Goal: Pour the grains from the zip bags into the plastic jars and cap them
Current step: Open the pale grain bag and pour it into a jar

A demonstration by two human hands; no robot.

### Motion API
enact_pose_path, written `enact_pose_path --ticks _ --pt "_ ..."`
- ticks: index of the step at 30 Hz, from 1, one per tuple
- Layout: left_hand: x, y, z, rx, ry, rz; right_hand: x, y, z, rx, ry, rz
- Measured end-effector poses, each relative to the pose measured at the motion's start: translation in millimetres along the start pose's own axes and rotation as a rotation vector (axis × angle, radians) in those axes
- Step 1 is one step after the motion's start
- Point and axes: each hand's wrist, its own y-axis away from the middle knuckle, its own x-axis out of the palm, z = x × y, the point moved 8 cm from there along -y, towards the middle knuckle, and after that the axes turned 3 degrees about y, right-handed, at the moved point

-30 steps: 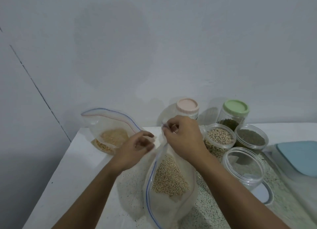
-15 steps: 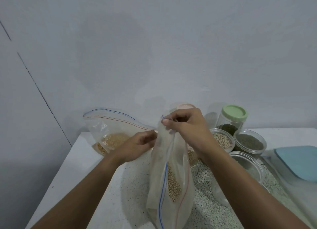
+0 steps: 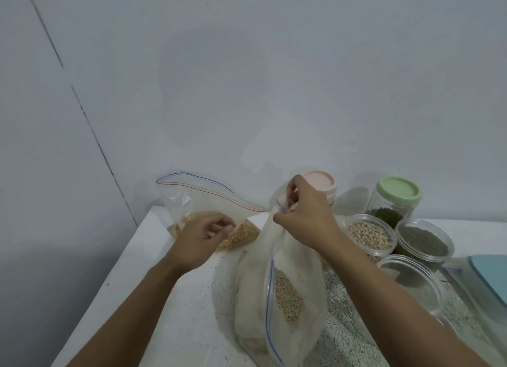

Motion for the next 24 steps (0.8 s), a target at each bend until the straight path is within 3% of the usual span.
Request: enact_pose_path --ticks 3,6,13,17,24 --pt "-45 -6 -9 0.142 -0.234 -0.262 15 -12 3 -0.048 0.242 0.152" --pt "-80 -13 -9 0.19 -0.481 -0.435 31 -32 10 -0.053 0.332 0.293" --pt "-99 -51 23 -0.104 -0.786 -0.218 94 -73 23 -0.153 0.611 0.504" --pt "-128 -55 36 -0.061 -0.592 -0.362 103 -94 29 -0.246 0.538 0.335" --pt "-174 -47 61 -0.052 -0.152 -0.352 61 -110 17 -0.142 0.008 0.067"
